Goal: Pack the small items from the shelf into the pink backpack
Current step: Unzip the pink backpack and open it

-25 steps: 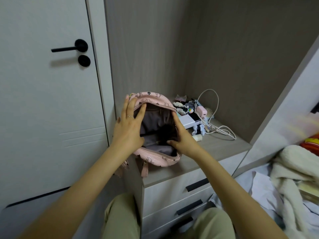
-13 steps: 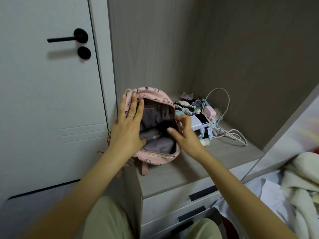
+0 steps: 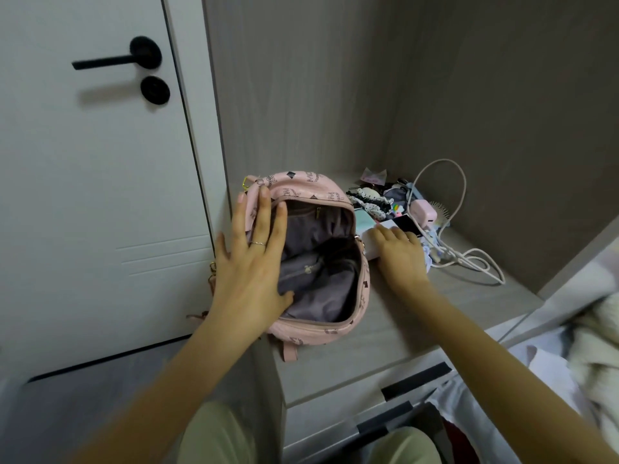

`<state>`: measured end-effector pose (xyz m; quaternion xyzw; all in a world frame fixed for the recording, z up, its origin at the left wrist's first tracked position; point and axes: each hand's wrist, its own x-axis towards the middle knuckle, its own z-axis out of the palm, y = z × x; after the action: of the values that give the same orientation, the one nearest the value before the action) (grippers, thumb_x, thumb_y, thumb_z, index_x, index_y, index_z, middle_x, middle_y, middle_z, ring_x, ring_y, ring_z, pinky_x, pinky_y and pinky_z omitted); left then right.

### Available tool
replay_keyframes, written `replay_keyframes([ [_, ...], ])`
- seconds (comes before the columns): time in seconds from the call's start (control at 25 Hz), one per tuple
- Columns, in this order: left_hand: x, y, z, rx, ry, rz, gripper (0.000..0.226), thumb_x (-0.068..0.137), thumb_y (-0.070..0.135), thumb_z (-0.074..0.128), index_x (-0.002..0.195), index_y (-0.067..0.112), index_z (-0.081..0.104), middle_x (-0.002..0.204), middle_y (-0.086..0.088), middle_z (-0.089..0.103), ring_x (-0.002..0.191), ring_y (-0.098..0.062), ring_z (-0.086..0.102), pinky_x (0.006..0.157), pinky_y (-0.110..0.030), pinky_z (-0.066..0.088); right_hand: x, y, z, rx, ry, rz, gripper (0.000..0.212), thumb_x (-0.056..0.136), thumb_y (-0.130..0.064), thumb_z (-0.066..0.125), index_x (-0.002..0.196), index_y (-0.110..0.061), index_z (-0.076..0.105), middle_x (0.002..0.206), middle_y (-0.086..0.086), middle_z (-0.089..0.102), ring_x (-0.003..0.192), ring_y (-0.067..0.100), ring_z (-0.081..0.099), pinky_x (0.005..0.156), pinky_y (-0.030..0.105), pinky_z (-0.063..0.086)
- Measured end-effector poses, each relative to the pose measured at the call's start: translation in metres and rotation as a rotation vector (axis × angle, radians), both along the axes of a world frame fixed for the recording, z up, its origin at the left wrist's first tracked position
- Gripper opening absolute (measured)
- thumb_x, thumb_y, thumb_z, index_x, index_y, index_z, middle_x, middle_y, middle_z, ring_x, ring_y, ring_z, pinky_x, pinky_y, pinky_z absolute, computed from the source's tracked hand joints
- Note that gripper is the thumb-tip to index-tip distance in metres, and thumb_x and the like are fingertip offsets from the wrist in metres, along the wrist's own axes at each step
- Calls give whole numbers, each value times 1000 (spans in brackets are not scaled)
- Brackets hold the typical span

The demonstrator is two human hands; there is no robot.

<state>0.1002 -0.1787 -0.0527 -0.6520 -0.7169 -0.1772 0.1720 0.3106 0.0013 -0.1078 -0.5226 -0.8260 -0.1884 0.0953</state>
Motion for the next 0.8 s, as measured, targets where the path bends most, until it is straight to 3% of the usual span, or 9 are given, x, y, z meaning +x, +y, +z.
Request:
replay_keyframes([
  [0.12,2,-2,0,13,7,-1,126,54,47,82,149,11,8,154,-7,-14,142,-39,-7,102,-61,33,0,-3,-1,113,4,58,34,80,-8,62,114,-9,60,117,9,65,104,29,61,88,35,44],
  [0.24,3,-5,0,8,-8,14,123,58,51,78,149,13,5,153,-5,-18,142,-36,-10,106,-60,29,4,-10,10,245,159,184,38,58,-2,78,94,-6,68,86,11,73,80,28,70,72,32,54],
  [0.4,2,-7,-1,25,-40,-2,121,59,51,78,150,14,6,153,-2,-18,143,-35,-10,106,-61,27,13,-27,32,277,480,176,41,68,-1,74,107,-2,64,89,16,71,72,32,69,55,32,51],
  [0.52,2,-8,-1,43,-66,-16,120,58,50,79,150,14,9,154,-1,-15,144,-33,-9,106,-62,26,19,-52,48,321,849,197,39,84,-17,62,120,-4,56,104,17,68,76,36,66,61,35,51],
  [0.56,3,-8,-1,45,-74,-13,121,58,49,79,150,14,9,154,-1,-14,144,-33,-9,106,-62,26,19,-63,54,345,947,268,39,85,-21,56,121,-5,52,108,14,66,80,30,63,66,31,49],
  [0.6,3,-7,-1,48,-81,-10,122,57,49,80,150,15,9,154,-1,-14,144,-32,-9,107,-62,26,18,-76,62,373,1005,355,39,86,-24,51,121,-7,47,112,7,62,85,21,60,71,18,46],
  [0.68,2,-6,-2,60,-96,-6,123,55,47,82,149,14,10,156,-2,-9,143,-31,-8,107,-62,26,16,-100,81,360,1003,511,38,88,-22,49,122,-11,39,116,-7,50,93,10,52,78,-1,35],
  [0.8,-2,-2,-7,87,-121,-22,124,54,44,82,149,14,9,159,-7,0,144,-29,-10,109,-56,26,10,-119,93,152,868,716,39,90,-16,46,128,-11,39,116,-17,44,106,-12,47,86,2,38],
])
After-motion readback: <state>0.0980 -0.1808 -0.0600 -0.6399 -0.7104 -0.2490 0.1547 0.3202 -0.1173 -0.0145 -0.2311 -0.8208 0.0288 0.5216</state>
